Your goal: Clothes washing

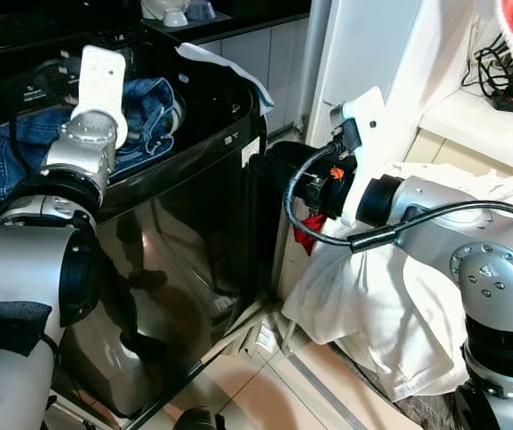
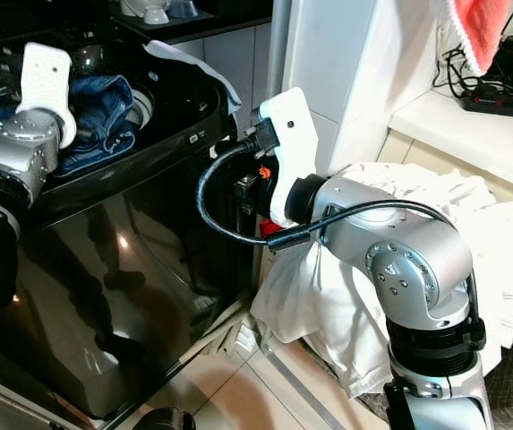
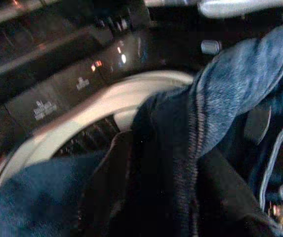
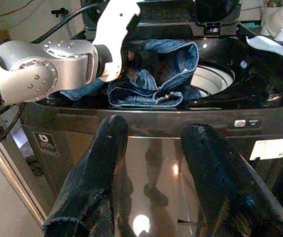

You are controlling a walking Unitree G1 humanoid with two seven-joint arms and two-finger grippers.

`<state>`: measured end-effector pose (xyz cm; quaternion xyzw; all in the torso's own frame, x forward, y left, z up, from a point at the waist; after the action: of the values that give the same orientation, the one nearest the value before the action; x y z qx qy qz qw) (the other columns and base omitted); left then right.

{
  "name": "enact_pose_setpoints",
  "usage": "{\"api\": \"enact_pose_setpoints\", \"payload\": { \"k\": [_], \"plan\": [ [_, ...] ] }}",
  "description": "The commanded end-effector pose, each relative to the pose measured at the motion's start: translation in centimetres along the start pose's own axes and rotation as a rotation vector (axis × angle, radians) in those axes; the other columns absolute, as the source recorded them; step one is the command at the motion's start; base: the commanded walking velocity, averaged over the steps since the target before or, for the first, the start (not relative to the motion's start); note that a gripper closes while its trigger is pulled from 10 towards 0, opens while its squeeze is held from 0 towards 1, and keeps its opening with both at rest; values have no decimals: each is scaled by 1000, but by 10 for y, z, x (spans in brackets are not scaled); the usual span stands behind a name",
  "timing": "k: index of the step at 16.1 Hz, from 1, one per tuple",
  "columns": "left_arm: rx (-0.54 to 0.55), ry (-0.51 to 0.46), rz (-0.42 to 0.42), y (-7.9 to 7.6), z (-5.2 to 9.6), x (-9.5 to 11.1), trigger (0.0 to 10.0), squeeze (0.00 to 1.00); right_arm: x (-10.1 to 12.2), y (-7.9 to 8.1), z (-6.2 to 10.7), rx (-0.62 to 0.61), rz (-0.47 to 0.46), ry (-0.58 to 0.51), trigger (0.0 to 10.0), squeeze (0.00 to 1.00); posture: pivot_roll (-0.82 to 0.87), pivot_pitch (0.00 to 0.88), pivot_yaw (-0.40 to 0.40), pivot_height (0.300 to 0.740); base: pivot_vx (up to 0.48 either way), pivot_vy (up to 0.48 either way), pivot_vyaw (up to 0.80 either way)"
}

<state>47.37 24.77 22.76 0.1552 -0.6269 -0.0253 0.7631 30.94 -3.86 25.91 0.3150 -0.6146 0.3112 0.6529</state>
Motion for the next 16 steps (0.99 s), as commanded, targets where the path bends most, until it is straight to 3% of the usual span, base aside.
{"api": "enact_pose_setpoints", "payload": {
  "k": [1, 6, 11, 12, 13, 15, 16],
  "plan": [
    [-15, 54, -25, 1, 0, -12, 10000, 1000, 2, 1, 2, -5, 12, -6, 10000, 0, -4, 0, 29, 740, 0, 0, 0],
    [-29, 61, -27, 8, 1, -7, 10000, 1000, 0, -1, 3, -13, 9, 0, 10000, 0, -1, 0, 29, 740, 0, 0, 0],
    [-124, -19, 86, 10, 4, 10, 10000, 1000, -1, -4, 4, -30, 6, 1, 10000, 0, 8, 0, 27, 740, 0, 0, 0],
    [-131, -54, 98, 12, 5, 15, 10000, 757, -1, -5, 4, -34, 5, 2, 10000, 0, 13, 0, 21, 740, 0, 0, 0],
    [-127, -43, 125, 15, 5, 14, 10000, 0, -2, -6, 4, -36, 4, 3, 10000, 0, 18, 0, 19, 740, 0, 0, 0],
    [-130, -55, 88, 20, 7, 15, 10000, 0, -2, -6, 3, -39, 3, 5, 10000, 0, 20, 0, 19, 740, 0, 0, 0],
    [-140, -80, 114, 21, 9, 17, 10000, 0, -2, -6, 3, -40, 4, 4, 10000, 0, 19, 0, 21, 740, 0, 0, 0]
  ]
}}
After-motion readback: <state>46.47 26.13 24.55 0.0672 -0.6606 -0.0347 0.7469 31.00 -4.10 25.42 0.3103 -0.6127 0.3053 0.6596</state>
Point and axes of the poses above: a point about 5 cm out from each wrist's last joint towards the gripper, its own z axis pointing back from the gripper into the wrist, its own x axis along the axis of the wrist's last joint, y = z × x, the point moved 6 cm from there along -z, pointing out of the wrist towards the gripper, and after that the axes turned 3 degrees about z, right-handed, at the moved point
